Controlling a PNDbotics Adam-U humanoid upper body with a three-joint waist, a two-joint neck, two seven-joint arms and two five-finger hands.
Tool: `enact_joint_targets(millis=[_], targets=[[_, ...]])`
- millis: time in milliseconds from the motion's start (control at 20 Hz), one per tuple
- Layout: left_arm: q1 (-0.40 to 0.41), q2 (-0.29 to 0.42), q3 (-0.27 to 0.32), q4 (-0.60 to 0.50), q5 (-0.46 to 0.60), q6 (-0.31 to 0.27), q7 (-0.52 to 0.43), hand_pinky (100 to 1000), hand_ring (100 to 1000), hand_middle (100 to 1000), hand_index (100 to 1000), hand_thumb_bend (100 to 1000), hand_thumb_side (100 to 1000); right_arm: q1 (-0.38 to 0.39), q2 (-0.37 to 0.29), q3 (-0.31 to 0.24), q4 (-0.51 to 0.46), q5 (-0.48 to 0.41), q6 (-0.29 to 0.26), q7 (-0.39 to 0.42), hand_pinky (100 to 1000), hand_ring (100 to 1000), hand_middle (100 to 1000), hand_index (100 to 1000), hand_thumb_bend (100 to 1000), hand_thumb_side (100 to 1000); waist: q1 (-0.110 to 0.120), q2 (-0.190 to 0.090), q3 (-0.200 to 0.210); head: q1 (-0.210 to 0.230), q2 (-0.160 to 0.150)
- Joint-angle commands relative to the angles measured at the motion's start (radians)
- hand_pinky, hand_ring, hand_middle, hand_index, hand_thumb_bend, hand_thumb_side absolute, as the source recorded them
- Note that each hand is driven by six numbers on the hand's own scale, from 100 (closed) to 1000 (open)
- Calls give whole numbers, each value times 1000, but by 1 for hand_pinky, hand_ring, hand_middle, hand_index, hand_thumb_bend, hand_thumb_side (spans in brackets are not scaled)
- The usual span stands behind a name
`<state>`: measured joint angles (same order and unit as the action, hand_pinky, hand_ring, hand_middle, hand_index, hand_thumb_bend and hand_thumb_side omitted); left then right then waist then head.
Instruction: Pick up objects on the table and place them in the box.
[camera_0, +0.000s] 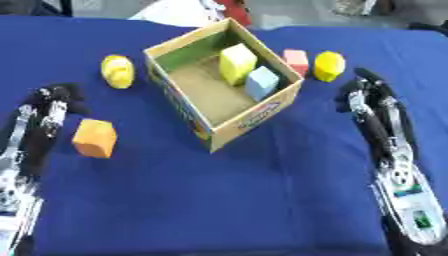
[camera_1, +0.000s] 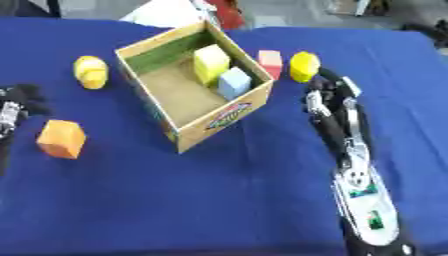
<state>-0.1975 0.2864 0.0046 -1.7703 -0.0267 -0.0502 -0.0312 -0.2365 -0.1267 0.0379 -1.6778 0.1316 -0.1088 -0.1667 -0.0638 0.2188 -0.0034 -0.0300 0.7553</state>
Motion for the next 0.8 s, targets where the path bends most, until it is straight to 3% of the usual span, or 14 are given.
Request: enact_joint_targets(millis=[50, 300, 550, 650, 700, 750, 800], targets=[[-34, 83, 3, -25, -21, -5, -27, 757, 582, 615, 755, 100, 617, -3, -10, -5, -21, 3, -1, -1, 563, 600, 607, 876, 100, 629, 18, -24, -1, -7, -6], [-118, 265, -16, -42, -118, -35, -144, 791, 637, 685, 802, 100, 474, 1, -17, -7, -19, 5, 0, -3, 563, 600, 607, 876, 100, 630, 25, -28, 0, -14, -6], [-247, 478, -86, -7, -235, -93, -394, 806, 703, 752, 846, 100, 311, 4, -24, -3, -15, 7, -1, 0, 563, 600, 607, 876, 100, 631, 37, -34, 0, -18, -5], [-321, 540, -136, 26, -283, -112, -525, 809, 729, 773, 864, 186, 256, 7, -27, -1, -13, 8, -1, 2, 563, 600, 607, 877, 100, 631, 42, -38, -3, -17, -3], [-355, 556, -158, 43, -306, -121, -580, 809, 729, 773, 864, 186, 256, 8, -28, 0, -13, 9, -1, 3, 563, 600, 607, 877, 100, 631, 43, -40, -4, -17, -2], [-390, 569, -189, 63, -334, -132, -634, 811, 749, 790, 877, 306, 269, 10, -29, 2, -11, 9, -1, 5, 563, 600, 607, 877, 100, 631, 46, -44, -7, -16, 1], [-426, 574, -220, 85, -366, -144, -687, 812, 759, 800, 886, 361, 279, 12, -31, 3, -10, 10, -1, 7, 563, 600, 607, 877, 100, 631, 48, -47, -9, -15, 4]])
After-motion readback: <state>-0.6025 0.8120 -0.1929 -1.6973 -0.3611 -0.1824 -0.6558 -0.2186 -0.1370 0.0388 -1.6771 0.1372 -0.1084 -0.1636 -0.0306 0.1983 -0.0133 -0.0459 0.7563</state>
